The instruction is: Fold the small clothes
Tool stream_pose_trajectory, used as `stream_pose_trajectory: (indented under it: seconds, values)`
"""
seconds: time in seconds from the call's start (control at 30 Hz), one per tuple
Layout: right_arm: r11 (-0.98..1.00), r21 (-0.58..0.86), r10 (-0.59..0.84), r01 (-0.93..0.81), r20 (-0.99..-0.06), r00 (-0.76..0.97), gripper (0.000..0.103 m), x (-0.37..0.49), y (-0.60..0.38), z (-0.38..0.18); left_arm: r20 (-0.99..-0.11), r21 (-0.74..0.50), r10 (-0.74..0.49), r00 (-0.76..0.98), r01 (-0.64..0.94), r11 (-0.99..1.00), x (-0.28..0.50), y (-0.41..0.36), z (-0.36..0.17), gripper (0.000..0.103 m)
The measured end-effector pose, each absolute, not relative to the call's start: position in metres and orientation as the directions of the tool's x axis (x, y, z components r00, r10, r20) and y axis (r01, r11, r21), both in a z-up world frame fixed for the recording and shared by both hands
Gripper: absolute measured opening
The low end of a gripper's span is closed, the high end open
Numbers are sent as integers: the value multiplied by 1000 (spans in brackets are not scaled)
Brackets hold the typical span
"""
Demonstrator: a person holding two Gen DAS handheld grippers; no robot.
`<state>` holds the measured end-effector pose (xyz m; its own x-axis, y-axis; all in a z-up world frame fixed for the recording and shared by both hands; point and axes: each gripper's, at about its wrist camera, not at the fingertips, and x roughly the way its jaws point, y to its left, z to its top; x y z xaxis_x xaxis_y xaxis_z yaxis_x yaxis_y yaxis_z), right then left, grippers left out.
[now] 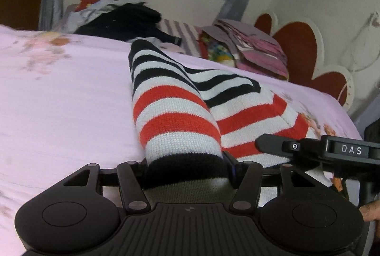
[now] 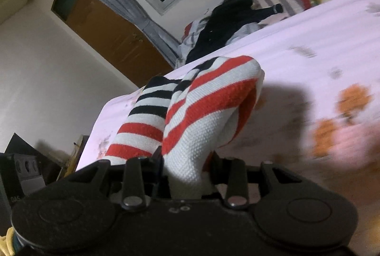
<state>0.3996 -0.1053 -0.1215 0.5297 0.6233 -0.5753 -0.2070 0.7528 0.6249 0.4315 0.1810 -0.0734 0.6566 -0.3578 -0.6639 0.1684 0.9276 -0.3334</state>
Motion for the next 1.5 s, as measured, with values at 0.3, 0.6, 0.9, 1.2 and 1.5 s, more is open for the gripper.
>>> stream_pose_trajectory:
  seconds: [0.3,0.6,0.9,1.2,1.5]
  values:
    - [751,625,636,-213,-596,491,36,430,35,-157,-670,-334,-323,668,117,935,457,327,-100,56]
    - [800,590,571,-112,-689,446,43,454,60,-201,-670,-346,-318,671,96,933,459,381,-163,66]
    - [862,493,475,-117,-703,529,30,455,56,-172,-630,-209,-227,743,119,971,432,374,-138,68]
    - [940,306,336,-150,-753,566,23,458,82,-189,-647,-187,-223,729,131,973,407,372,-143,71]
    - [894,376,444,-244,-672,593,29,389,86,-135,-630,-187,-249,736,167,968,372,365,-120,71]
